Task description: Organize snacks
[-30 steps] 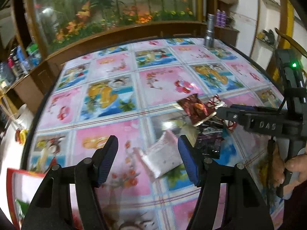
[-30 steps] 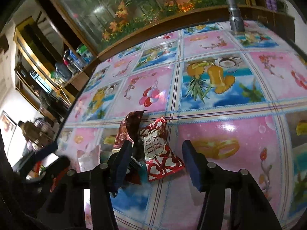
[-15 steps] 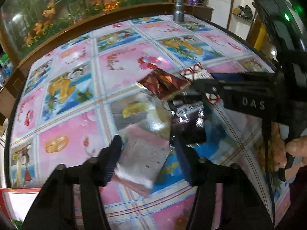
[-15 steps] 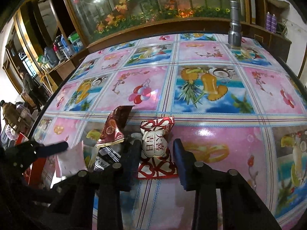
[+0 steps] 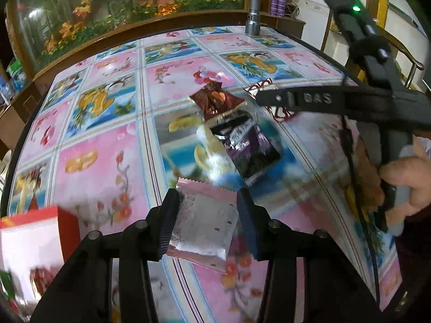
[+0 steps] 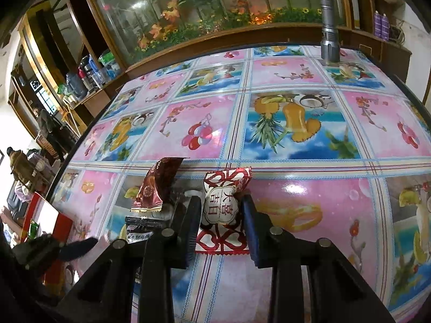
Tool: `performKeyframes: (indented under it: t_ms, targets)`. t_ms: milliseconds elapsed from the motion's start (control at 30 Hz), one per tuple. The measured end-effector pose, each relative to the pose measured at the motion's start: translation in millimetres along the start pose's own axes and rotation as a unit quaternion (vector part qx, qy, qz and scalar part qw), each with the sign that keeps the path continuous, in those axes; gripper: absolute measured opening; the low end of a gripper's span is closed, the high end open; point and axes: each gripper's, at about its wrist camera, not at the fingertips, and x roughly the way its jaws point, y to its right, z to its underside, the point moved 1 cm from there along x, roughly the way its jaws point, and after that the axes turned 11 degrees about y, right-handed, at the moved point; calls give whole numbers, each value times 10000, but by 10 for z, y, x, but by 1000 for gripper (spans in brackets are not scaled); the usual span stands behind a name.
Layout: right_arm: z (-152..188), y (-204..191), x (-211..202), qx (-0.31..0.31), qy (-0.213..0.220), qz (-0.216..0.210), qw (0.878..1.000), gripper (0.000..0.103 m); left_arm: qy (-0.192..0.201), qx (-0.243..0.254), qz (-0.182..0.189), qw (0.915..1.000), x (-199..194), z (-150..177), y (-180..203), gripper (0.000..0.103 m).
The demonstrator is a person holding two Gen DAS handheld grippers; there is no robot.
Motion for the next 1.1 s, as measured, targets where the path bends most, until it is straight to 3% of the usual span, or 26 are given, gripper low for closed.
performKeyframes:
  t_ms: [233, 300, 467, 600, 700, 833, 967, 1100]
  targets:
    - [11, -52, 14, -217, 59, 76, 9997, 34, -42, -225, -236, 9995, -195, 143, -18, 44]
    - [11, -58, 17, -232, 54, 120, 9996, 31, -43, -237, -363, 9991, -244, 175, -39, 51]
    - [19, -65, 5, -288, 39, 191, 9994, 30, 56, -283, -405, 9988, -375, 235, -66, 53]
    - [35, -37, -22, -230, 14, 232, 9995, 29, 45, -358, -374, 9986, -376, 266, -86, 67]
    - [59, 1, -63, -113, -25, 254, 9996, 29, -103, -402, -403, 9983, -275, 304, -96, 67]
    - [82, 56, -103, 50, -66, 208, 9997, 29, 3, -447, -326, 9985, -248, 320, -86, 66]
    - [109, 97, -154, 217, -141, 101, 9996, 29, 60, -491, -360, 9981, -254, 309, -103, 48]
    - [160, 135, -231, 440, -233, -100, 9987, 29, 77, -475, -423, 9979, -273, 328, -73, 45]
